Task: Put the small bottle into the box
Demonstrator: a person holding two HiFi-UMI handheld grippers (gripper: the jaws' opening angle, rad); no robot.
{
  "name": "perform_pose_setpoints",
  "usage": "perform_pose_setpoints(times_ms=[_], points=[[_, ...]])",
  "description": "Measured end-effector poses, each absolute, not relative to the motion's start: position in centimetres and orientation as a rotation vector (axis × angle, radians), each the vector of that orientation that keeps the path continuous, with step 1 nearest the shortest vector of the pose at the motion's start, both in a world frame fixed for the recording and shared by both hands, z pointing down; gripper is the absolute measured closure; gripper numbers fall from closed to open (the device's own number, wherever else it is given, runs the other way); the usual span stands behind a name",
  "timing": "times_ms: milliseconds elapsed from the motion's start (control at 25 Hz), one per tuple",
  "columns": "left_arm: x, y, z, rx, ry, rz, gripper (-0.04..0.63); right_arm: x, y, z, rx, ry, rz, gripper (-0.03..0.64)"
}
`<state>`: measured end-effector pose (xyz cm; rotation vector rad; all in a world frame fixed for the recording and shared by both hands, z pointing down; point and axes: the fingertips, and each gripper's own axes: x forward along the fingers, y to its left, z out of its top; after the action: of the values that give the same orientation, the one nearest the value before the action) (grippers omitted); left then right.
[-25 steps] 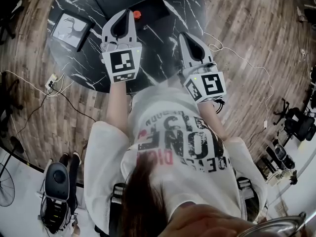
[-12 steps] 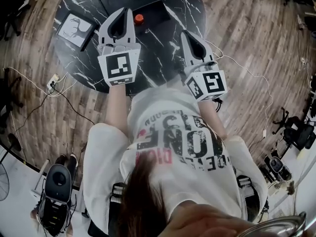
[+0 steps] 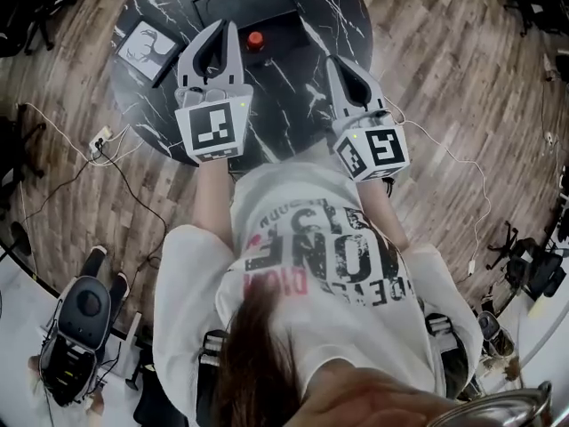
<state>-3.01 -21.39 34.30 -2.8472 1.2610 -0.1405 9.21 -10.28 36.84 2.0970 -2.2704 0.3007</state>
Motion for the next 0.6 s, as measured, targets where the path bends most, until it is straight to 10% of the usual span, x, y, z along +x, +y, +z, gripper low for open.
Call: perform_pose_setpoints(times_ms=[600], points=[[-4.4, -17.1, 29.7, -2.732, 1.409, -0.041, 0.591, 10.8, -8.4, 34.6, 2.013, -2.384, 0.23, 0.615]])
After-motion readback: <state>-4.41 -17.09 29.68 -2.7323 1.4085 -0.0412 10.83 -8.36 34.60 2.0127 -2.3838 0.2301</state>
